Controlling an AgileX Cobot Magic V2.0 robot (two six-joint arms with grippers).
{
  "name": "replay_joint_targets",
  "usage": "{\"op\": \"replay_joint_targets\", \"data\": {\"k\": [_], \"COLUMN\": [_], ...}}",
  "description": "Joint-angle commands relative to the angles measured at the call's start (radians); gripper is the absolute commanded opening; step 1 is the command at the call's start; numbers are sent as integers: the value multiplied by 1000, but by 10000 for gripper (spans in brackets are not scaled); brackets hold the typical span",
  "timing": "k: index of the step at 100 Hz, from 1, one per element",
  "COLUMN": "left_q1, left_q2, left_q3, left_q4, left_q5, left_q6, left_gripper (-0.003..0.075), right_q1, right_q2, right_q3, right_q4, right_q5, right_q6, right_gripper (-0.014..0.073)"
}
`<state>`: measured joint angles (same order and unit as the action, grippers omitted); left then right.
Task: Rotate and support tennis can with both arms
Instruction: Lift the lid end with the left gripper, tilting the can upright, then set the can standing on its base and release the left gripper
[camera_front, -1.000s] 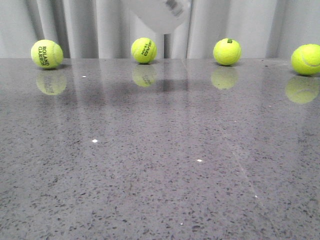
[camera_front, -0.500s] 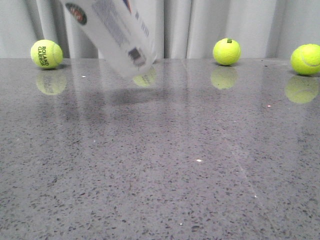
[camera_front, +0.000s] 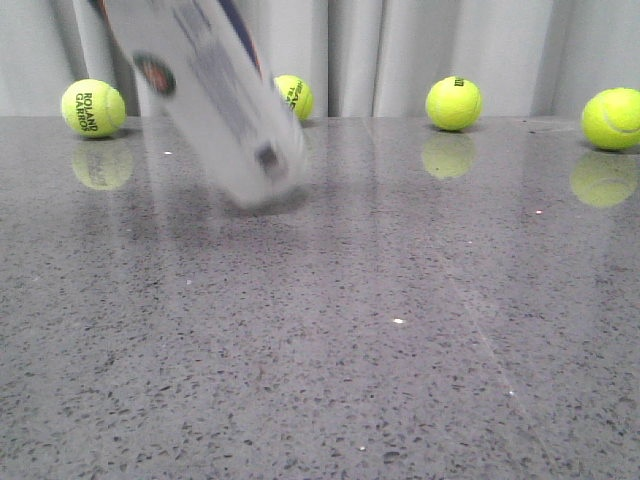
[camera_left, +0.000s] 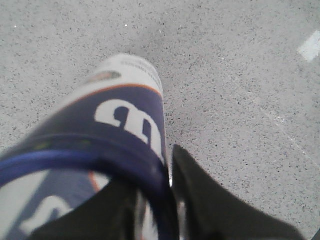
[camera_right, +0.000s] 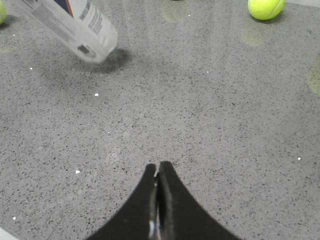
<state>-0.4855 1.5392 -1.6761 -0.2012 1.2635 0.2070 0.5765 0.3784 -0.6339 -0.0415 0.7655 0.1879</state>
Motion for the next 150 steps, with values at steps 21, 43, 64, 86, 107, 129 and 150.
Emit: {"op": "replay_joint_targets", "data": {"k": [21,43,64,86,107,129,150], "left_q1": [-9,-11,-42,-64,-64,-64,-64], "left_q2": [-13,40,101,173,213,230,230], "left_q3": [-55,-158,-258,-373,-421,-477,-506], "left_q4": [-45,-73,-91,-98,-104,-113,-119], "left_q5": [17,17,17,17,17,-17,-40], "left_q6": [-9,-9,-9,-9,-9,-9,-9], "left_gripper": [372,372,372,372,372,372,369], "right_q1": [-4,-4,-4,-4,-4,-4,-4], "right_q2": [7,7,7,7,7,7,7], "right_q3": [-26,-26,-26,-26,-26,-26,-26], "right_q4": [-4,-4,-4,-4,-4,-4,-4], "right_q5": [-78,-77,-77,-77,-77,-77,-77], "right_q6": [0,0,0,0,0,0,0], "right_gripper": [-67,-67,-67,-67,-67,-67,-67]}}
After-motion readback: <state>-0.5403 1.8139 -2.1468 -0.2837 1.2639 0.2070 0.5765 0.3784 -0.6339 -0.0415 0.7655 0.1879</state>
